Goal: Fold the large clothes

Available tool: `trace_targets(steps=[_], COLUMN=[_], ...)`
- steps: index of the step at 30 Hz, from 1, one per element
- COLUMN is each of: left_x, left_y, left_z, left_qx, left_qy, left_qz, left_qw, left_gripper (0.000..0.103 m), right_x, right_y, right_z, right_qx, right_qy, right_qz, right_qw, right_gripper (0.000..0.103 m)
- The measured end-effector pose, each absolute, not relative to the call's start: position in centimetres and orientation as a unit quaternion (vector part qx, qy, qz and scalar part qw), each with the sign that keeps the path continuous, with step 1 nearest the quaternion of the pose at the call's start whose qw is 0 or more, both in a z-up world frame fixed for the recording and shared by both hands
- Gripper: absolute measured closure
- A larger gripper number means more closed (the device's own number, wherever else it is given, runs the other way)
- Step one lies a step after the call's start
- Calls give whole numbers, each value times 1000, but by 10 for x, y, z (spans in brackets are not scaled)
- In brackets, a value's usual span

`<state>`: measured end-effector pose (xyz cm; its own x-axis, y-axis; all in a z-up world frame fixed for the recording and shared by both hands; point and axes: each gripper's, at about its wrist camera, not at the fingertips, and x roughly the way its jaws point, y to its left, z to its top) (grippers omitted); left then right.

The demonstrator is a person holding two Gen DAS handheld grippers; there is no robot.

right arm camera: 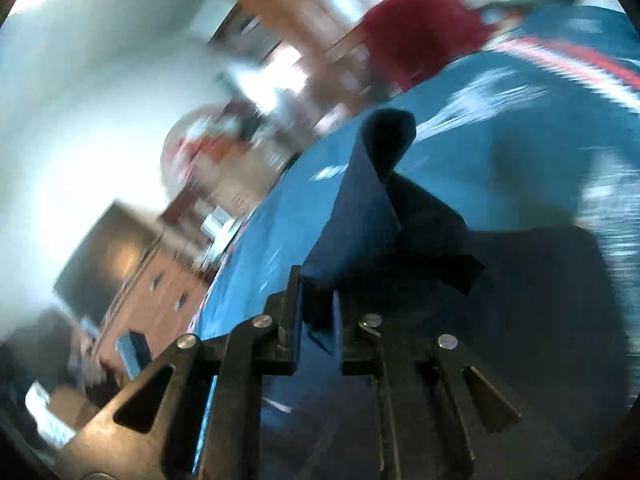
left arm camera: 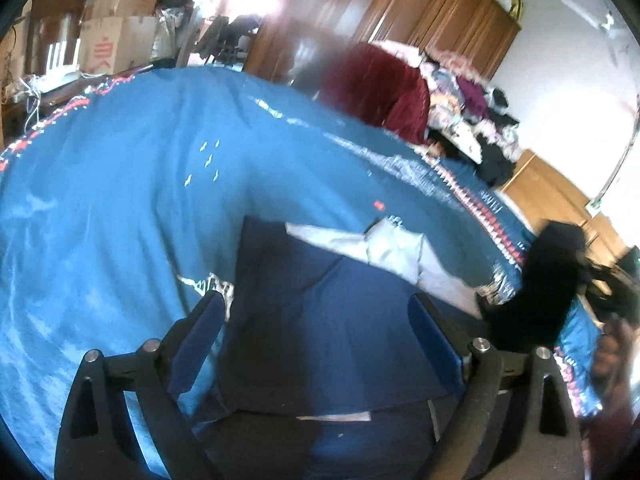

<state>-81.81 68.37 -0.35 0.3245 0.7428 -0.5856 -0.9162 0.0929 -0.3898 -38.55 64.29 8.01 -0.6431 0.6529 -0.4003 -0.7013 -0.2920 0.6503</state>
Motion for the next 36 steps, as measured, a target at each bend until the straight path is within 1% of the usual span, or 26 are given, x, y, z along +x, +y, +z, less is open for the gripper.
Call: trace_targets(steps=[1, 3, 4, 5, 6, 8, 9, 11, 12, 13, 16, 19, 20, 22, 24, 25, 26, 28, 30, 32, 33, 36], left_x=[-821, -825, -829, -831, -833, -836, -836, -835, -835, -835, -836, -839, -840, -840, -837, -835, -832, -827, -825, -826, -827, -819], left_y=[682, 679, 677, 676, 674, 670, 670, 666, 665, 664, 657, 649, 647, 648, 649, 650, 650, 651, 651, 652, 654, 663], left_z=[0, 3, 1, 0, -3, -11, -14, -24, -29, -34, -46, -54, -56, -56, -56, -56, -56, -54, -51, -50, -49, -46], left_qx=[-358, -360, -364, -366, -370, -380, -382, -384, -387, -391, -402, -412, -414, -414, -417, -418, -417, -413, -406, -405, -406, -402], left_qy=[117, 113, 111, 112, 115, 121, 126, 138, 142, 146, 148, 140, 136, 132, 128, 127, 129, 138, 147, 148, 149, 152], left_qz=[569, 569, 569, 570, 570, 564, 561, 553, 549, 546, 541, 541, 543, 547, 548, 548, 549, 548, 550, 555, 558, 559], left_qw=[730, 731, 729, 727, 724, 723, 724, 726, 727, 726, 724, 720, 718, 715, 714, 713, 713, 715, 715, 711, 708, 709], left_gripper=[9, 9, 9, 9, 9, 8, 7, 6, 6, 6, 6, 6, 6, 6, 6, 6, 6, 6, 6, 6, 6, 6], right_x=[-423, -484, -513, -532, -551, -560, -555, -532, -510, -484, -394, -316, -295, -280, -282, -284, -286, -266, -246, -244, -247, -256], right_y=[657, 674, 682, 686, 689, 678, 665, 646, 635, 626, 607, 592, 588, 588, 591, 592, 591, 585, 580, 583, 584, 589], right_z=[70, 53, 40, 26, 10, -2, -2, 1, 3, 2, -9, -26, -37, -58, -72, -77, -80, -84, -93, -107, -104, -88], right_qx=[-41, -75, -103, -129, -164, -187, -185, -179, -177, -179, -190, -197, -197, -196, -182, -178, -173, -125, -112, -118, -129, -133], right_qy=[426, 406, 401, 412, 430, 431, 423, 417, 408, 400, 401, 426, 443, 488, 523, 532, 535, 553, 563, 581, 570, 556], right_qz=[813, 823, 827, 825, 815, 811, 817, 821, 822, 815, 754, 672, 645, 629, 639, 642, 640, 638, 626, 628, 634, 640], right_qw=[395, 391, 380, 365, 352, 348, 346, 346, 357, 380, 484, 573, 591, 572, 535, 522, 524, 521, 528, 505, 507, 513], right_gripper=[91, 89, 84, 79, 78, 77, 76, 68, 66, 63, 60, 41, 40, 40, 51, 72, 89, 92, 94, 94, 93, 85])
